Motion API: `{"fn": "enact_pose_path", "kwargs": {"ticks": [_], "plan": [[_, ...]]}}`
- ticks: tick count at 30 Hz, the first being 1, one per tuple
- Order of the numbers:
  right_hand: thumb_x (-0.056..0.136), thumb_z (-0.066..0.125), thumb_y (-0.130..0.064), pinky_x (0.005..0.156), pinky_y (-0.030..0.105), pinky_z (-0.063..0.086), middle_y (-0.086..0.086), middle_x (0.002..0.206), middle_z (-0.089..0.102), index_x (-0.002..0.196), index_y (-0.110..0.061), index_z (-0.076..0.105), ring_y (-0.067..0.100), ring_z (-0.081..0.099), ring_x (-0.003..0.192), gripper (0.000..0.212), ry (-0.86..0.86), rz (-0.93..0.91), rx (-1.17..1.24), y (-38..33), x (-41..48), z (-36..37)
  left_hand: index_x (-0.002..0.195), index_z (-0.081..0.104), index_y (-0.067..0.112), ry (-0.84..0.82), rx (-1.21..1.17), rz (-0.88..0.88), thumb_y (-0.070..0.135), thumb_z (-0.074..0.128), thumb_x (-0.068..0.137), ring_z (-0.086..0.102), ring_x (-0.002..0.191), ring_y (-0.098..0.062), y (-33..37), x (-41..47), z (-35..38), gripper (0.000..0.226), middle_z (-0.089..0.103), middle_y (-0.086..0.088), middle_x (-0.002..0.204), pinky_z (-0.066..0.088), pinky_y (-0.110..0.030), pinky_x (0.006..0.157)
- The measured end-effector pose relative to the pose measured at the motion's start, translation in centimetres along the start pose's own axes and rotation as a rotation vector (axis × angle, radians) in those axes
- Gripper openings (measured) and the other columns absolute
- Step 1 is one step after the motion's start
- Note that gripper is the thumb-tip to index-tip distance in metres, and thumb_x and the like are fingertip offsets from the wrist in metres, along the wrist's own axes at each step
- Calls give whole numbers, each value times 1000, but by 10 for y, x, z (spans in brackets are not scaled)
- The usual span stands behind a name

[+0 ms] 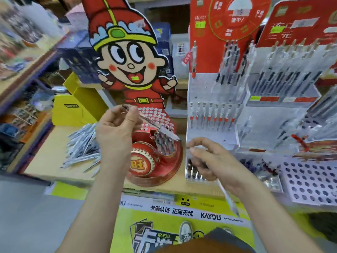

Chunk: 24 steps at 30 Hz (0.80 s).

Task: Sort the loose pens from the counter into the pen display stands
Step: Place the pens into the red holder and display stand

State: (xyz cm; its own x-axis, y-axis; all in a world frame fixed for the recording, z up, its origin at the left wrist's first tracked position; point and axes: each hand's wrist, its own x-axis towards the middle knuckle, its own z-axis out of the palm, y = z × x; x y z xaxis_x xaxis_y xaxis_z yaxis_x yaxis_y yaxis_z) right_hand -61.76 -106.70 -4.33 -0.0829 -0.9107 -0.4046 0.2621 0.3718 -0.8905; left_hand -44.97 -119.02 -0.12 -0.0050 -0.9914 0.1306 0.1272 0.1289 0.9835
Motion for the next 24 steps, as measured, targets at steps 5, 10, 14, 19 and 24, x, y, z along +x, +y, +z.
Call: {"fn": "enact_pose_path", "kwargs": {"ticks": [5,10,14,19,24], "plan": [[81,29,21,45,22,33,13,77,56,96,-8,57,16,38,55,43,16,-41,329,-10,13,5,87,66,20,45,186,131,8,71,84,67,73,-14,0,30,-33,13,72,1,78,56,-27,71],[96,38,13,62,22,54,20,106,71,125,-8,56,19,68,75,40,-12,-130,422,-18,22,5,96,67,16,65,347,167,5,68,86,68,77,-6,-16,30,-39,15,71,3,83,56,-24,75],[100,44,-2,61,31,59,3,122,69,131,-20,50,33,73,85,36,-7,-104,392,-20,27,10,97,68,21,11,448,173,6,66,88,69,87,-13,-30,37,-42,17,71,3,88,57,-36,83],[102,44,-10,46,19,34,9,109,73,116,-12,59,13,48,54,21,130,-168,135,-21,41,23,94,65,29,-47,487,203,6,66,88,65,83,1,-36,53,-44,24,68,15,87,55,-23,79],[101,43,-7,45,17,33,10,91,72,110,-7,63,9,47,53,22,202,-179,151,-21,61,48,96,66,27,-140,459,153,8,67,88,67,89,-7,-47,83,-58,21,70,12,89,53,-19,80]]}}
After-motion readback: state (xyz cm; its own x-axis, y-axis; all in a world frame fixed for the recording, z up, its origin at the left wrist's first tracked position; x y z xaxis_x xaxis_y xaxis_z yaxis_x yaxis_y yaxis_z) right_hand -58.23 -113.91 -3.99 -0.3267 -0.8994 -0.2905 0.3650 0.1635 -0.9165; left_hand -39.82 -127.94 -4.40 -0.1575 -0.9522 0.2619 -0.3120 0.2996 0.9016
